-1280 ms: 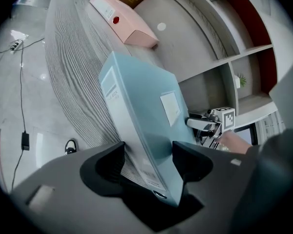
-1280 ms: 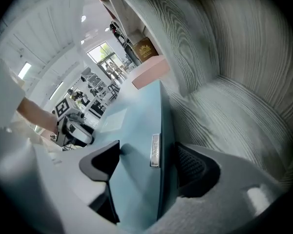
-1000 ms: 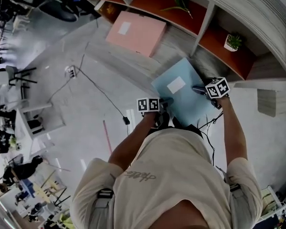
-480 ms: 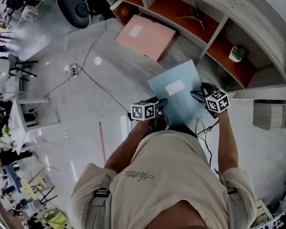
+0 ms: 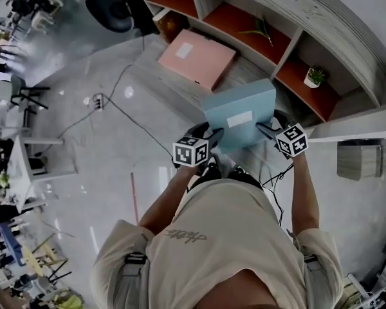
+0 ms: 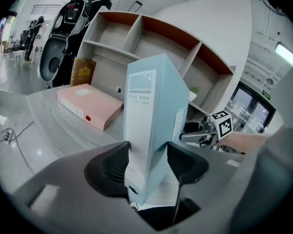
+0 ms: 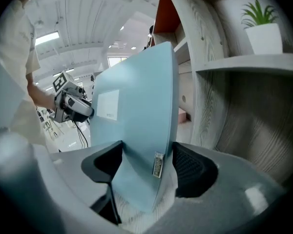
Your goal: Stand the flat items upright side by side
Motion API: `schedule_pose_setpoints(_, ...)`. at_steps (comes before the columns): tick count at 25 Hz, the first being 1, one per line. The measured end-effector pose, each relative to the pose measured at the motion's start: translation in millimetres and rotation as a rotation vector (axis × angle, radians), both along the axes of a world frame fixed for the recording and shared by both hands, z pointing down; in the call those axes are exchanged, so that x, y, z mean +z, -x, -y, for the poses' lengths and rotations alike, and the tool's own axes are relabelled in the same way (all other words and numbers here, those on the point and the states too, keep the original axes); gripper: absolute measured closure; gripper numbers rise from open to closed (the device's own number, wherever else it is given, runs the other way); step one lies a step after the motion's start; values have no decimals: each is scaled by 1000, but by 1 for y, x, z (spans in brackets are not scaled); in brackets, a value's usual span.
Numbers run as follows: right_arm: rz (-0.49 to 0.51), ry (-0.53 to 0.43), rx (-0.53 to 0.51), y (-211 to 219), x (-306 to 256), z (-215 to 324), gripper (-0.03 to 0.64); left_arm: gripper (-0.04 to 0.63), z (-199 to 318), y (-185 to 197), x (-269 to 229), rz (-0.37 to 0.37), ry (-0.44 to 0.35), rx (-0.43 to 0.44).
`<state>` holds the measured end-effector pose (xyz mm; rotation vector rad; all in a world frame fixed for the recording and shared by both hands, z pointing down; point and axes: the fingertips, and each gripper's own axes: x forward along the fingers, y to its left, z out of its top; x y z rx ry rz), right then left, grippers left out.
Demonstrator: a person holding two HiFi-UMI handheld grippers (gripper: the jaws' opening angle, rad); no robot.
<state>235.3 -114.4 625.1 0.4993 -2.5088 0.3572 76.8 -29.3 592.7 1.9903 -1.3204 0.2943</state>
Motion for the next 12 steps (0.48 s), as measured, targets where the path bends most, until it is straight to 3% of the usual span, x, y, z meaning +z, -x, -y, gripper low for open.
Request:
schedule_pose_setpoints(6, -88, -113, -12, -3, -3, 0, 316, 333, -9, -6, -12, 99, -80, 91)
schedule_pose_setpoints(12, -104, -126, 23, -9, -1, -5, 311, 330, -15, -11, -10, 120, -126, 126)
